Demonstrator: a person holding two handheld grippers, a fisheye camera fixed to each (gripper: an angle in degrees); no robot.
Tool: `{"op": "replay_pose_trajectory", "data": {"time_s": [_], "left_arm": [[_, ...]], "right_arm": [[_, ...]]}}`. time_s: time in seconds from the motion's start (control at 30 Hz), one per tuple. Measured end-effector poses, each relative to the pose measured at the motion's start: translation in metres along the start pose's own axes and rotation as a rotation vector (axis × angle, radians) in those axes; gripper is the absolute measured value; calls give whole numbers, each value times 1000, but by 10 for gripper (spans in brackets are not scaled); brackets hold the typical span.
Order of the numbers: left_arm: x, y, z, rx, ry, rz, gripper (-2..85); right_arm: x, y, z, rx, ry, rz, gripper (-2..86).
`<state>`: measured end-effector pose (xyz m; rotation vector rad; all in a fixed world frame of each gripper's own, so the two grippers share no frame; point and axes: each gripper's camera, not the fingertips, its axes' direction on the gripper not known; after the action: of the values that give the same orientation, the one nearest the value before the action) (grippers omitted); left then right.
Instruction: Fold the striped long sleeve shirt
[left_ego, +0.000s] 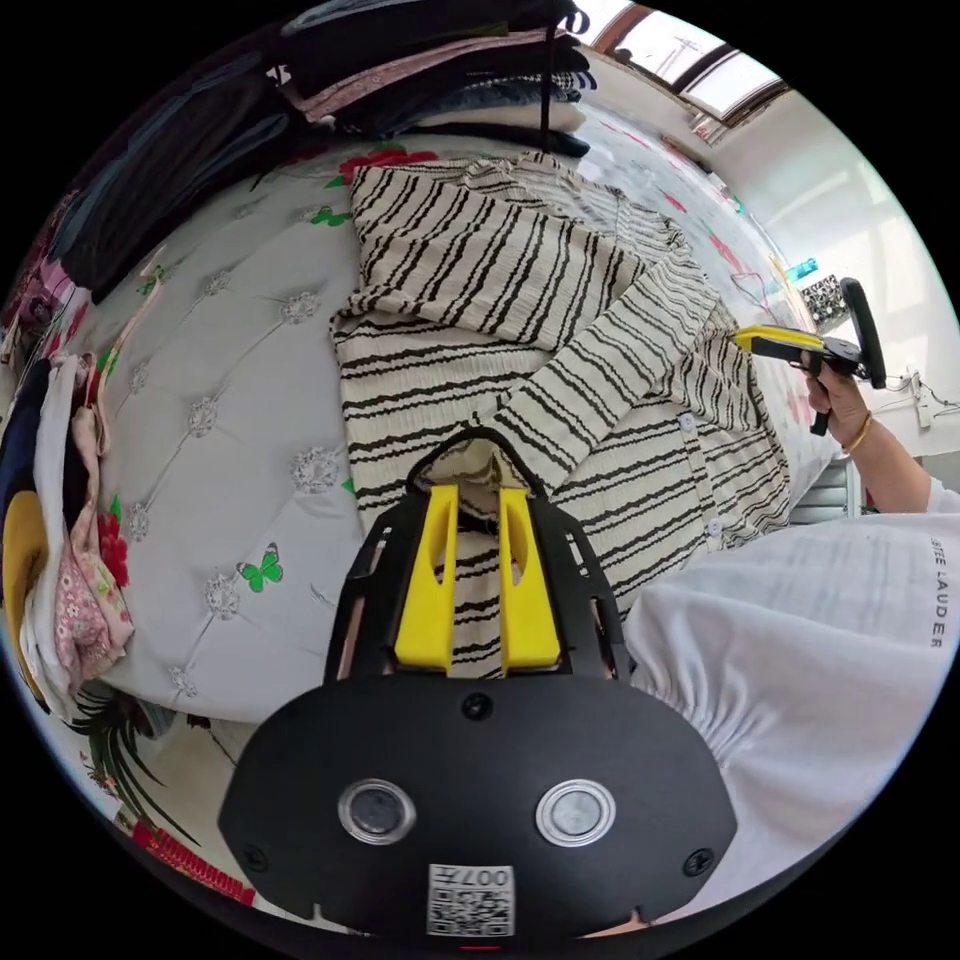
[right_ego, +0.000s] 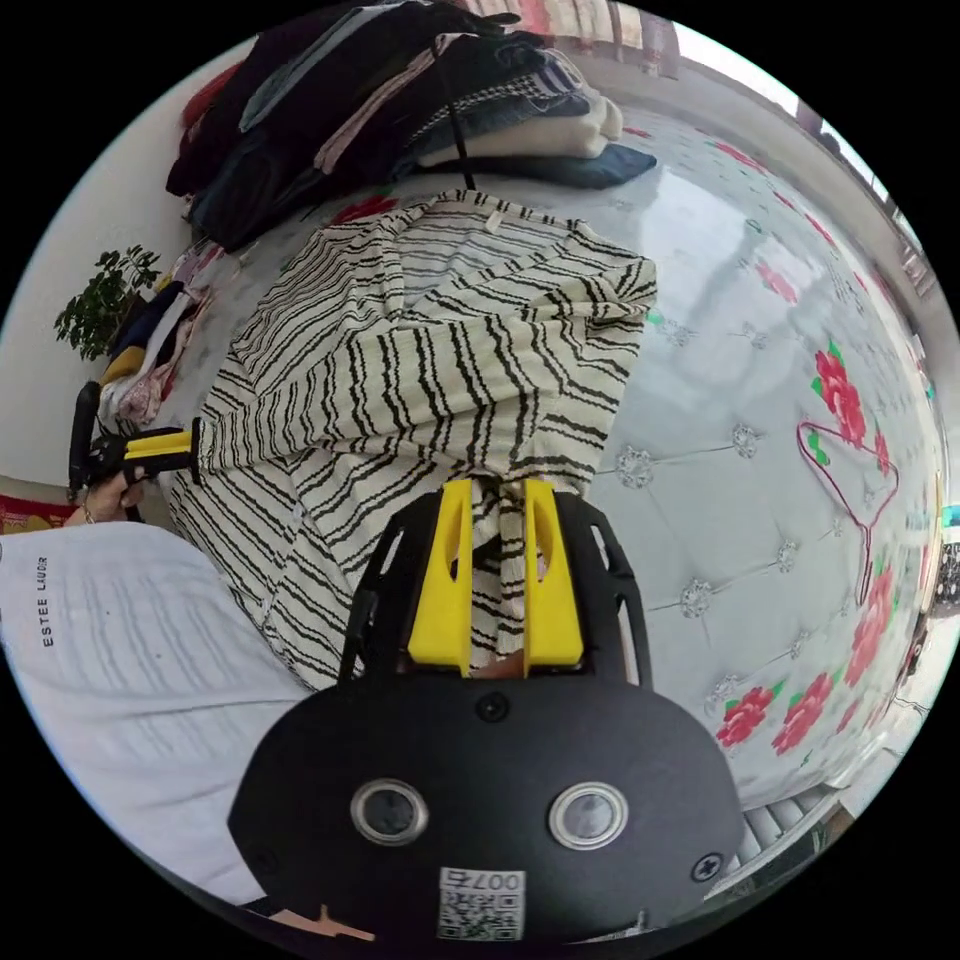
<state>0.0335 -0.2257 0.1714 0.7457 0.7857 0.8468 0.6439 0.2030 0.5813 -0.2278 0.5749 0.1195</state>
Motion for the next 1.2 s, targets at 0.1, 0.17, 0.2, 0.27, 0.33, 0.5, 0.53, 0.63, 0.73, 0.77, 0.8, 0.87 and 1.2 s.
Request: {"op": "replay_pose_trajectory", "data": {"time_s": [0.1, 0.17, 0.2, 0.27, 0.33, 0.5, 0.53, 0.63, 0.73, 0.77, 0.8, 0.87, 1.2], "left_arm": [[-7, -4, -7, 11, 30, -9, -4], [-14, 0, -20, 50, 47, -23, -7], [-21, 5, -27, 65, 63, -40, -9], [-33, 14, -39, 95, 115, -86, -9], [-47, 28, -53, 150, 215, -153, -10], [-58, 44, -66, 216, 318, -232, -10], [-57, 44, -68, 224, 317, -235, -10], [-54, 39, -76, 240, 295, -232, -10], [-52, 39, -88, 262, 269, -233, -10], [-52, 40, -89, 267, 266, -238, -10], [-54, 42, -91, 274, 267, -251, -10], [-57, 44, -90, 278, 276, -274, -10], [-55, 25, -78, 235, 286, -297, -10]], "right_arm": [[-4, -5, 17, -51, 77, -74, 11], [-2, -7, 16, -71, 109, -111, 7], [2, -7, 14, -82, 109, -128, 7], [13, -5, 10, -88, 115, -130, 9], [27, -6, 5, -103, 70, -115, 13], [65, -46, -30, 52, -32, -67, 27], [67, -54, -31, 60, -34, -72, 29], [70, -97, -26, 36, -16, -164, 35], [68, -126, -16, -177, -165, -367, 36], [71, -129, -13, -268, -207, -428, 41], [78, -128, -11, -304, -175, -438, 47], [87, -120, -15, -284, -128, -443, 55], [124, -31, 4, -132, -249, -107, 83]]}}
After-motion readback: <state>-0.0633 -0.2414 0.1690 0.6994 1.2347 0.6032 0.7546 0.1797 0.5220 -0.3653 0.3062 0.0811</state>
